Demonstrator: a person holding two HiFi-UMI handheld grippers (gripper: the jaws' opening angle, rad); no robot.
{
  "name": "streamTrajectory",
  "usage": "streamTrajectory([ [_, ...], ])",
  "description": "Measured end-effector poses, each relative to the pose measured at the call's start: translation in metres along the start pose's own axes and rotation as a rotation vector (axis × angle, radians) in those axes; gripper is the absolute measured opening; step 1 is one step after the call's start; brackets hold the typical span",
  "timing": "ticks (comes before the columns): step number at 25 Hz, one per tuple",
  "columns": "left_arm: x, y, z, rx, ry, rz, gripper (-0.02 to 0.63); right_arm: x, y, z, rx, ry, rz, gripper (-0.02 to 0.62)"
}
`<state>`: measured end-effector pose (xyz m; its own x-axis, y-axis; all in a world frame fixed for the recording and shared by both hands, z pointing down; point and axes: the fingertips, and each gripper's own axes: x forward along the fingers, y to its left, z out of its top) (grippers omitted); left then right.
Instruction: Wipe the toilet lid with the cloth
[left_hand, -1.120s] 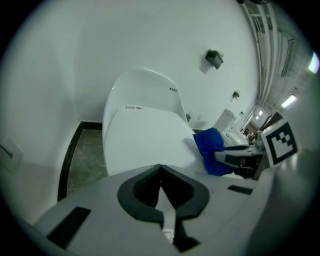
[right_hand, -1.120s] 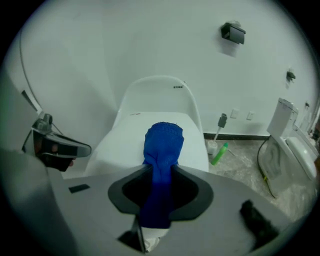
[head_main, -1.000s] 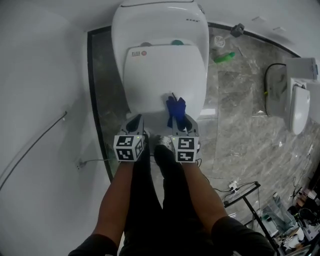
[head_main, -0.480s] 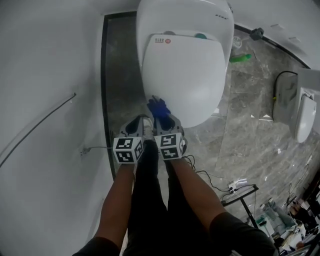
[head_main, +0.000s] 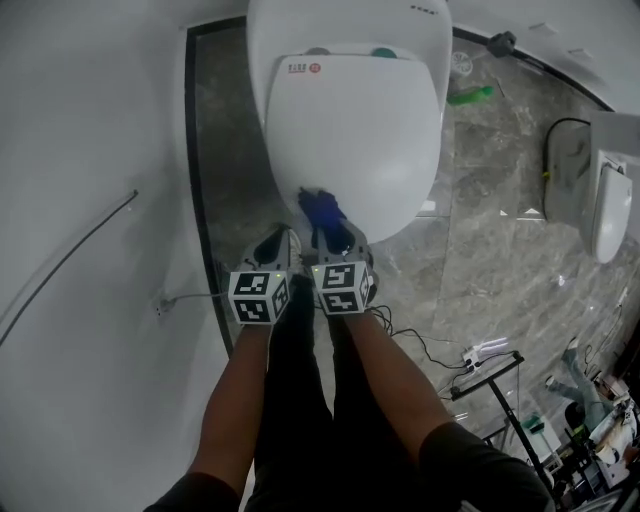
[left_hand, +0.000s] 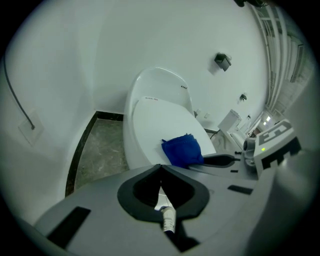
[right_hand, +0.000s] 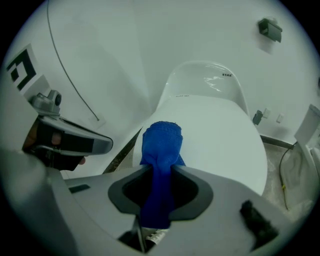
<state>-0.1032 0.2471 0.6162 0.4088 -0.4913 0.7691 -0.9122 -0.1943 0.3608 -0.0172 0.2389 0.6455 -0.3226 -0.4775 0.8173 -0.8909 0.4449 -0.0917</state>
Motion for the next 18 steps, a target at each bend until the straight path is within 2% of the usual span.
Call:
streamTrajectory([
  [11, 0.023, -0.047, 0.004, 0.095, 0.04, -0.078, 0.011, -0.039, -0.099, -0.046, 0.112, -0.003, -0.154, 0.095],
  [18, 0.031, -0.073, 0.002, 0.137, 0.057, -0.114, 0.011, -0.054, -0.147, -0.069, 0.192, -0.002, -0.257, 0.095],
])
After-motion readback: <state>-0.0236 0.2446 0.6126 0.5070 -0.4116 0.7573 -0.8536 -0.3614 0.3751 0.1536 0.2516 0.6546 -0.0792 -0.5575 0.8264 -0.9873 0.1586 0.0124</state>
